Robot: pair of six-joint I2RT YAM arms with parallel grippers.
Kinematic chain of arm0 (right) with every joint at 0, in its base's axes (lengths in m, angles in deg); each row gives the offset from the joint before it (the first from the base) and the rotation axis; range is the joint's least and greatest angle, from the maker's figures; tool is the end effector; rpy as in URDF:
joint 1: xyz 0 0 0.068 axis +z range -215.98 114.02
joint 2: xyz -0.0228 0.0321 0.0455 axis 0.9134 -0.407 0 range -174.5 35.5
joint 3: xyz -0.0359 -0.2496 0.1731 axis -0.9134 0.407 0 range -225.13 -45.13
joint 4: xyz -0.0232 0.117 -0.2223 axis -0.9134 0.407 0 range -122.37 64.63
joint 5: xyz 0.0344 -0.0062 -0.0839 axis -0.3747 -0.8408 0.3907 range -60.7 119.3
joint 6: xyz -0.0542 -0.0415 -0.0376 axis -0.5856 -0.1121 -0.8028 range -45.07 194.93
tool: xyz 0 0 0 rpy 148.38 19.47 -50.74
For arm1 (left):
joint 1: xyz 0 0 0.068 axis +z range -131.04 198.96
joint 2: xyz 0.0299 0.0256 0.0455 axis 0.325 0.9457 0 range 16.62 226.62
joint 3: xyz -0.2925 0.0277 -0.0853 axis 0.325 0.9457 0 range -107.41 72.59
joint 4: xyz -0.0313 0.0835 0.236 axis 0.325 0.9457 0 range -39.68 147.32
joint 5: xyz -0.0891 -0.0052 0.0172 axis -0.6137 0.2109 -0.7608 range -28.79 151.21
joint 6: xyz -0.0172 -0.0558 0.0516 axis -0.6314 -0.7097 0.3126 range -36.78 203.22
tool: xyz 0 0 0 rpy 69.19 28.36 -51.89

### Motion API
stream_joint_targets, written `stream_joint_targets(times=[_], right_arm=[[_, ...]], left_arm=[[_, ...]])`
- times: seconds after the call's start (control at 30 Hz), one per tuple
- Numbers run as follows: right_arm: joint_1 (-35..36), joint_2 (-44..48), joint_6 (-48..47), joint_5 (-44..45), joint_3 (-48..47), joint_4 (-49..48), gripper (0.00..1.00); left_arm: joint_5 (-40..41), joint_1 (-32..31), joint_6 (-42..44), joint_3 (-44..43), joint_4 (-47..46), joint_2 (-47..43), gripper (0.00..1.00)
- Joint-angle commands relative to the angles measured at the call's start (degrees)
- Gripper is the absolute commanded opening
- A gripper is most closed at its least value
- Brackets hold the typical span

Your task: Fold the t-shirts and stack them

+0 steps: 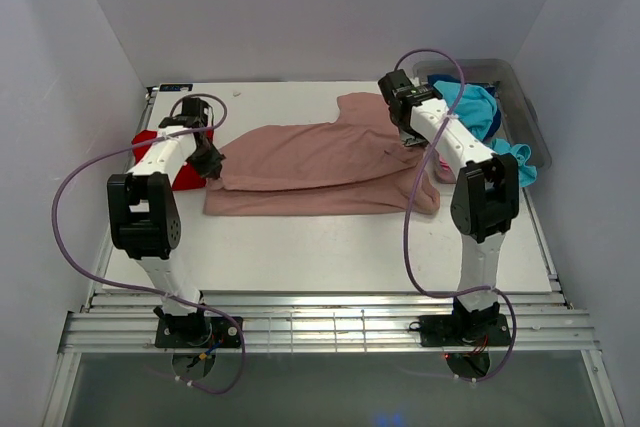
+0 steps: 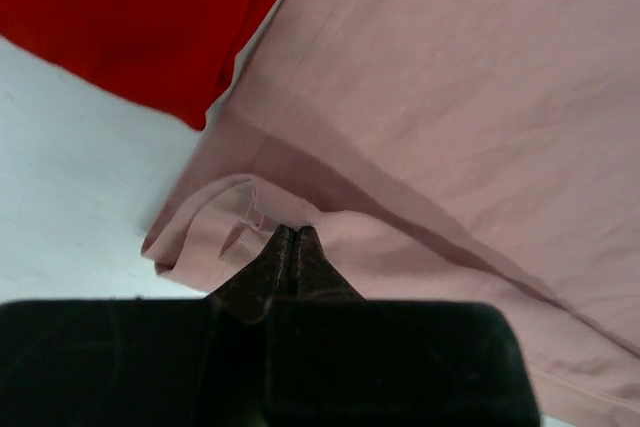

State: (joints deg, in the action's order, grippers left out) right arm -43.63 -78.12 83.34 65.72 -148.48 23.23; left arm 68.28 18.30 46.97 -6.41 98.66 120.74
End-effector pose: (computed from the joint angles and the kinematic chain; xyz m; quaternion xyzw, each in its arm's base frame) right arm 0.4162 0.1284 0.2871 -0.0479 0.9300 -0.2421 0.2725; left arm 0.3710 0.0039 0.2228 -0.3103 0.9377 0.0125 0.1556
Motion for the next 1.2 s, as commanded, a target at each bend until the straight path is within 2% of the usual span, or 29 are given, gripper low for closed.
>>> stream_joint_targets(times=[0.0, 0.03, 0.07, 0.1, 0.2, 0.23, 0.33, 0.47, 0.5, 0.53, 0.57, 0.6, 0.63, 0.73, 0.93, 1.17], right_arm=[[-1.4, -3.5, -2.6, 1.4, -8.9, -2.0, 0.08], [-1.7, -4.5, -3.5, 1.7, -10.8, -2.0, 0.12], [-2.0, -6.0, -3.7, 2.0, -12.6, -1.9, 0.23], [-2.2, -6.3, -4.1, 2.2, -15.2, -2.0, 0.41], [-2.1, -4.9, -5.7, 3.6, -16.0, -4.6, 0.7], [-2.2, -3.8, -5.7, 3.9, -14.9, -5.1, 0.77], [-2.2, 3.0, -6.0, 2.3, -6.6, -10.2, 0.79], [-2.0, 10.6, -3.7, -4.0, 2.5, -10.2, 0.76], [-2.1, 11.1, -2.0, -5.4, 3.9, -9.3, 0.69], [-2.1, 11.5, -1.2, -8.1, 5.4, -7.8, 0.6], [-2.0, 11.9, -0.4, -9.4, 8.5, -7.3, 0.46], [-2.0, 11.9, 0.3, -10.5, 9.9, -6.8, 0.08], [-2.0, 11.8, 1.3, -12.6, 11.2, -6.0, 0.08], [-2.1, 10.5, 1.5, -17.0, 15.7, -6.5, 0.08], [-2.0, 7.0, 1.4, -24.1, 18.3, -7.1, 0.08], [-2.0, 2.0, 2.1, -20.0, 19.7, -5.5, 0.08]], left_arm=[[2.1, 0.6, 1.0, -6.3, -0.1, 1.3, 0.0], [2.2, 0.6, 0.8, -8.8, 0.0, 1.8, 0.05], [2.5, 0.6, 0.5, -9.8, 0.0, 2.1, 0.16], [4.0, 0.6, -0.7, -10.7, -0.1, 2.6, 0.24], [8.0, 0.6, -2.4, -14.1, -0.1, 2.1, 0.52], [8.8, 0.6, -3.5, -14.6, -0.2, 1.3, 0.55], [9.2, 0.6, -4.1, -14.9, -1.2, -0.7, 0.58], [6.7, 0.6, -4.7, -10.0, -2.8, -4.6, 0.57], [5.8, 0.4, -4.6, -6.0, -4.6, -5.7, 0.56], [5.2, -0.8, -4.4, -4.0, -5.2, -6.5, 0.46], [5.5, -1.4, -4.5, -2.1, -5.7, -8.3, 0.34], [5.8, -2.1, -4.7, 0.1, -6.6, -9.0, 0.18], [5.3, -2.9, -5.0, 4.3, -7.1, -9.7, 0.0], [3.8, -3.2, -5.8, 10.9, -9.2, -10.8, 0.0], [1.1, -3.4, -5.0, 14.0, -11.1, -9.8, 0.0], [5.2, -3.4, -3.7, 15.0, -10.5, -5.1, 0.0]])
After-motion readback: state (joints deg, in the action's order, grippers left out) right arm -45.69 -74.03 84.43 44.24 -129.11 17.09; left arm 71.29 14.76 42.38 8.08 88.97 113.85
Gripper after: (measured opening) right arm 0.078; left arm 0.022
